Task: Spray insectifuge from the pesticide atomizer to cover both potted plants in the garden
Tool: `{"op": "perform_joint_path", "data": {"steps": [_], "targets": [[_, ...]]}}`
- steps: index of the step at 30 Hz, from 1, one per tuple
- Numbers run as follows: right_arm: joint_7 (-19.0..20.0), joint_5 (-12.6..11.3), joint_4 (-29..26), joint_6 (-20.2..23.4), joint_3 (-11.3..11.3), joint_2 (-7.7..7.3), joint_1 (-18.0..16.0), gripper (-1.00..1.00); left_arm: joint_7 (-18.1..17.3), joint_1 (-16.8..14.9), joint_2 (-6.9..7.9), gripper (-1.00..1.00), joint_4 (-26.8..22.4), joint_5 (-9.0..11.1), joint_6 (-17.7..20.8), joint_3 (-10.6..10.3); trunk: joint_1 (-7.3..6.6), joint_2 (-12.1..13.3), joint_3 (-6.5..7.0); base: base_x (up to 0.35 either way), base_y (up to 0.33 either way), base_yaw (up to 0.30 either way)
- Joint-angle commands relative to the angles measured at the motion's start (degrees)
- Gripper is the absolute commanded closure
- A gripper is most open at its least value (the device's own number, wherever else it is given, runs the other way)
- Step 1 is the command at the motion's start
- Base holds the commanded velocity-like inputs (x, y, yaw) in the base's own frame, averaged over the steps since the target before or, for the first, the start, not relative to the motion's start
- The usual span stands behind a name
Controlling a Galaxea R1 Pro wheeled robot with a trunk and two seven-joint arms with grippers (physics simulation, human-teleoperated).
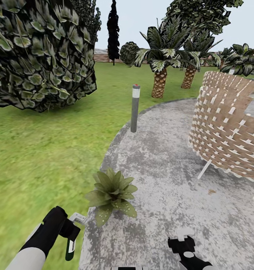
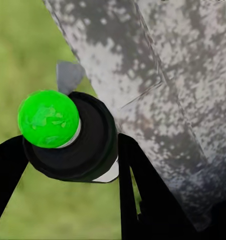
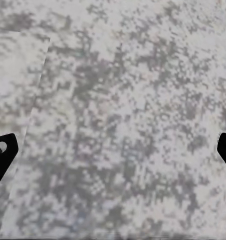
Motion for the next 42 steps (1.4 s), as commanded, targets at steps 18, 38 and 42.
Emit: {"op": "perform_joint_path", "data": {"steps": [18,38,42], "targets": [[-0.09,-0.68,-0.02,-0.21,0.50,0.33,-0.03,-1.00,-0.58,-0.02,0.21,1.00,-0.07,-0.55,0.13,0.34,-0.01,-0.02,0.16,-0.089,0.152,-0.249],[-0.09,-0.59,0.05,-0.21,0.50,-0.21,-0.03,-1.00,-6.33,-3.63,0.81,1.00,-0.10,-1.88,0.19,-0.60,-0.01,-0.02,0.16,0.046,0.170,-0.013],[-0.09,-0.60,0.05,-0.21,0.50,-0.19,-0.03,-1.00,-12.07,-6.10,0.91,1.00,-0.07,-6.11,0.39,-0.84,-0.01,-0.02,0.16,0.000,0.000,-0.137]]}}
